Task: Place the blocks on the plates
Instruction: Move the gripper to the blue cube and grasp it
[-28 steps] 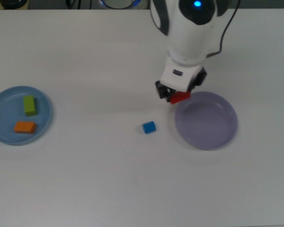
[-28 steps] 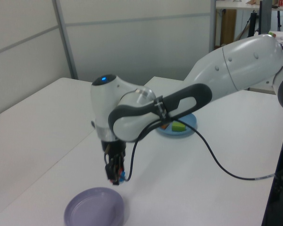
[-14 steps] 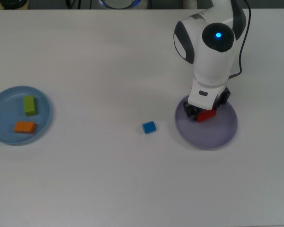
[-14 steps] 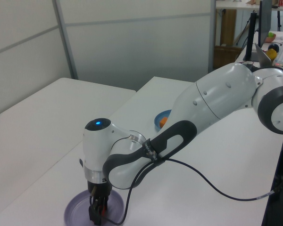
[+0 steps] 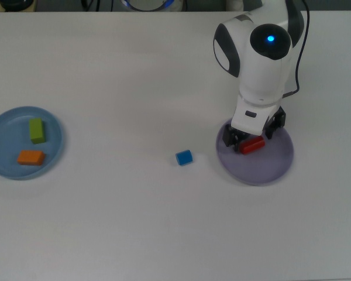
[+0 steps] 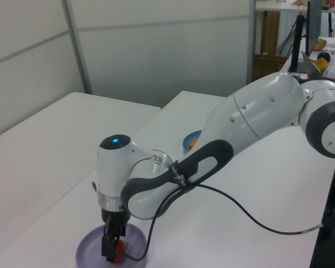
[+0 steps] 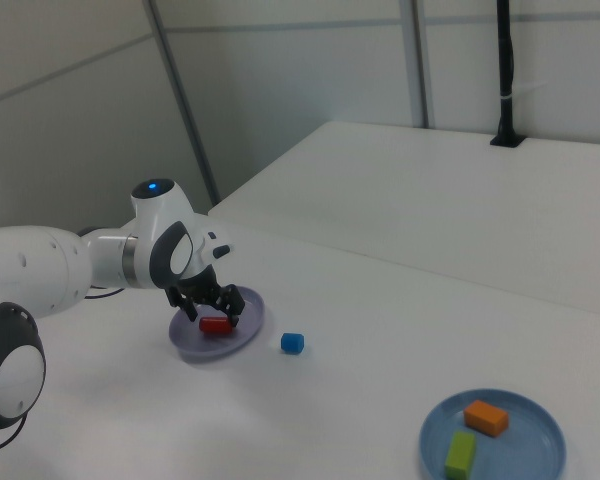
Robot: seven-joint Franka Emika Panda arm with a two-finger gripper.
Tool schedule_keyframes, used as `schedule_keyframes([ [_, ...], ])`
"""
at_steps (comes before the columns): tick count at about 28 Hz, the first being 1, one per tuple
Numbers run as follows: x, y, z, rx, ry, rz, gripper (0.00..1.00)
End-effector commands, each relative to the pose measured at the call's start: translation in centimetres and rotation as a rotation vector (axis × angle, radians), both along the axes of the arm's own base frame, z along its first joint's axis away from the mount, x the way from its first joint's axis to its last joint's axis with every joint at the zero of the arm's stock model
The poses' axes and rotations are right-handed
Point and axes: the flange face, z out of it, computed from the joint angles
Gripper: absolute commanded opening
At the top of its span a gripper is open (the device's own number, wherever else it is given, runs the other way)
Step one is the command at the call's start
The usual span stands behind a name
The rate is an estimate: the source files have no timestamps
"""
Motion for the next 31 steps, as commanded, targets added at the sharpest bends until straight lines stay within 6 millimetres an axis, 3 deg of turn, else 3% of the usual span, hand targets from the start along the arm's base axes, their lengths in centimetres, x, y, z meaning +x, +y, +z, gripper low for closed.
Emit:
schedule_keyframes([
  [1, 0.0, -2.5, 4.5, -0.021, -0.026, -0.048, 1.00],
  [3, 0.2, -4.9, 6.5, -0.041, -0.008, -0.073, 1.00],
  [7, 0.6, -7.2, 8.1, -0.055, -0.016, -0.081, 1.00],
  [13, 1.0, -11.1, 6.5, -0.163, 0.025, -0.069, 1.00],
  [19, 1.9, -14.4, 3.2, -0.195, 0.064, -0.068, 1.00],
  [24, 2.2, -14.8, 1.2, -0.186, 0.085, -0.081, 1.00],
  [28, 2.5, -14.7, -1.0, -0.179, 0.086, -0.084, 0.93],
  [30, 2.8, -14.7, -1.5, -0.170, 0.078, -0.087, 0.82],
  [31, 3.0, -15.0, -1.8, -0.157, 0.066, -0.099, 0.72],
])
